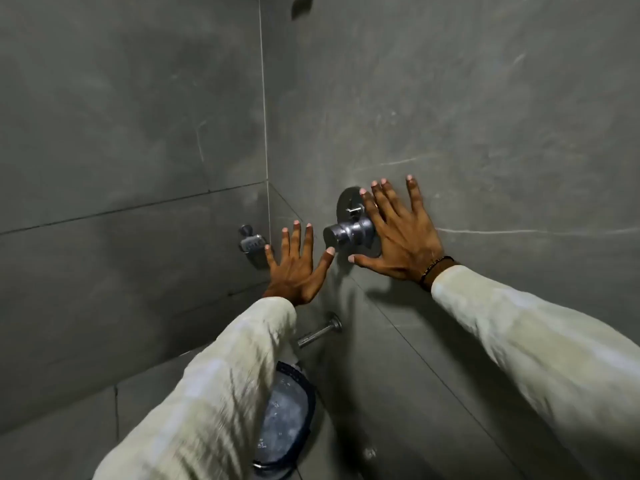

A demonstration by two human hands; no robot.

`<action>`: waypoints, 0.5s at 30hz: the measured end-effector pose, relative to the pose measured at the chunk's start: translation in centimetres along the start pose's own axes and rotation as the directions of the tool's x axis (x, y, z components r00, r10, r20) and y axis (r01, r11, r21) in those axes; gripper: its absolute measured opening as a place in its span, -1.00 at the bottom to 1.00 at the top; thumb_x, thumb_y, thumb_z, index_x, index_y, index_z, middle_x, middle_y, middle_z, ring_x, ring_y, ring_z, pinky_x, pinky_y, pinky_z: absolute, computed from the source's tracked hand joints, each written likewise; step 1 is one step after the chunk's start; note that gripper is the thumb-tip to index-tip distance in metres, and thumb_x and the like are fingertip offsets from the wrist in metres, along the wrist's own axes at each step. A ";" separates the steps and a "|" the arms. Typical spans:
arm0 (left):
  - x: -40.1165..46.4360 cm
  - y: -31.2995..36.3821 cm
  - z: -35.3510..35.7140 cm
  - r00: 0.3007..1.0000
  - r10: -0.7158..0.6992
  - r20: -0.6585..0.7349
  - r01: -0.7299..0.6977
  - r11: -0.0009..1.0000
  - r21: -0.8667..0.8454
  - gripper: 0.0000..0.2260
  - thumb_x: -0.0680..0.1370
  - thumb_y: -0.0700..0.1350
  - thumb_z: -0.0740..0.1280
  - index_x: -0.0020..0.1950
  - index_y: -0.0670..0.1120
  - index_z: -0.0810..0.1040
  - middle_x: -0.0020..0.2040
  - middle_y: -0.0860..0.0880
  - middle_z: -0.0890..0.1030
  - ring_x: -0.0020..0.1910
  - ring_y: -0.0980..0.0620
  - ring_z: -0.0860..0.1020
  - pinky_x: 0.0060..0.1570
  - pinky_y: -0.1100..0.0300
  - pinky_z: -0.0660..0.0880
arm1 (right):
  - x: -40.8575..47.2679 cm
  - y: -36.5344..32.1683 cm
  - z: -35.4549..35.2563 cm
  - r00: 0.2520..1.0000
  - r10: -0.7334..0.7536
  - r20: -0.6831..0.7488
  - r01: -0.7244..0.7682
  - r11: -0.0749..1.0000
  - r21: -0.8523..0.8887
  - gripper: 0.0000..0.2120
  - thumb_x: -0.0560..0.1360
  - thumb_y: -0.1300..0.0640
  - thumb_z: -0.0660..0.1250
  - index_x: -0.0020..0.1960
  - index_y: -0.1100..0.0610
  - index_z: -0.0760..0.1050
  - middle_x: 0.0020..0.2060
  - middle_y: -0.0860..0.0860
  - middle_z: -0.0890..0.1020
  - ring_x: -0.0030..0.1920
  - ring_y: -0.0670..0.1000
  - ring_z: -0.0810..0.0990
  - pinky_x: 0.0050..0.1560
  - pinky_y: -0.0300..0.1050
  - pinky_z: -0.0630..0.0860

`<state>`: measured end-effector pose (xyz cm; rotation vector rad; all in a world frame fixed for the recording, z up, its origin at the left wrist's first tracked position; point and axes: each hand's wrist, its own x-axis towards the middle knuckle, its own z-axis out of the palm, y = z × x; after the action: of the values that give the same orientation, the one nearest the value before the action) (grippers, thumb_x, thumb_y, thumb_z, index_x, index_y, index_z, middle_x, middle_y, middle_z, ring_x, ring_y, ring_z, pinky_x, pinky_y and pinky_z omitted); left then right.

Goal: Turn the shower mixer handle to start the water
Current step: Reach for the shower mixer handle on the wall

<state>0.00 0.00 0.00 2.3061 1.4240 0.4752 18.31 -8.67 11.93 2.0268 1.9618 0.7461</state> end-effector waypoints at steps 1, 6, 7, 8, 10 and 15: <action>0.7 0.2 0.7 0.999 -0.036 0.009 0.037 0.998 -0.041 -0.15 0.48 0.49 -0.29 0.67 0.08 -0.29 0.68 0.02 -0.35 0.65 -0.05 -0.37 0.55 -0.31 -0.40 | 0.7 -0.1 0.9 1.000 -0.015 0.013 0.016 0.998 -0.062 0.21 0.46 -0.67 -0.10 0.75 0.22 -0.20 0.74 0.24 -0.09 0.74 0.22 -0.16 0.65 0.45 -0.24; 3.4 0.2 4.0 0.993 -0.099 0.057 0.105 0.989 -0.106 -0.15 0.47 0.49 -0.33 0.67 0.09 -0.26 0.69 0.06 -0.31 0.65 -0.05 -0.35 0.50 -0.28 -0.43 | 2.5 -0.2 4.2 0.998 -0.049 0.029 0.057 0.914 -0.401 0.20 0.48 -0.65 -0.15 0.74 0.25 -0.23 0.71 0.33 -0.19 0.72 0.31 -0.25 0.63 0.47 -0.31; 3.8 0.1 4.5 0.993 -0.102 0.068 0.109 0.988 -0.108 -0.18 0.48 0.47 -0.33 0.67 0.09 -0.26 0.70 0.06 -0.29 0.66 -0.06 -0.34 0.50 -0.29 -0.42 | 2.6 -0.3 4.6 0.998 -0.052 0.026 0.058 0.894 -0.445 0.19 0.49 -0.63 -0.12 0.74 0.26 -0.22 0.70 0.35 -0.19 0.71 0.34 -0.25 0.63 0.48 -0.30; 4.1 0.0 4.8 0.992 -0.098 0.079 0.106 0.988 -0.109 -0.20 0.50 0.45 -0.33 0.67 0.11 -0.24 0.70 0.06 -0.26 0.66 -0.07 -0.33 0.50 -0.30 -0.41 | 2.8 -0.3 5.0 0.998 -0.061 0.018 0.062 0.881 -0.470 0.18 0.50 -0.61 -0.09 0.74 0.26 -0.22 0.69 0.37 -0.19 0.71 0.36 -0.23 0.64 0.48 -0.28; 4.5 0.0 5.2 0.990 -0.102 0.094 0.116 0.980 -0.164 -0.26 0.54 0.42 -0.30 0.68 0.13 -0.15 0.72 0.07 -0.15 0.68 -0.09 -0.28 0.53 -0.32 -0.36 | 3.0 -0.4 5.3 0.998 -0.066 0.010 0.062 0.853 -0.518 0.15 0.53 -0.57 -0.03 0.74 0.27 -0.22 0.68 0.41 -0.19 0.70 0.40 -0.21 0.65 0.47 -0.24; 4.9 0.4 5.3 0.976 -0.167 0.137 0.212 0.861 -0.462 -0.34 0.58 0.41 -0.14 0.36 0.07 0.48 0.42 -0.15 0.52 0.46 -0.24 0.39 0.45 -0.23 0.29 | 3.5 -1.0 5.8 0.998 -0.054 -0.023 0.033 0.843 -0.537 0.03 0.62 -0.44 0.00 0.73 0.30 -0.23 0.67 0.43 -0.20 0.70 0.40 -0.19 0.70 0.34 -0.15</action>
<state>4.92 3.43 -4.02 1.7550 1.2974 0.5750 20.30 -4.06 7.28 1.6287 1.5663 1.1738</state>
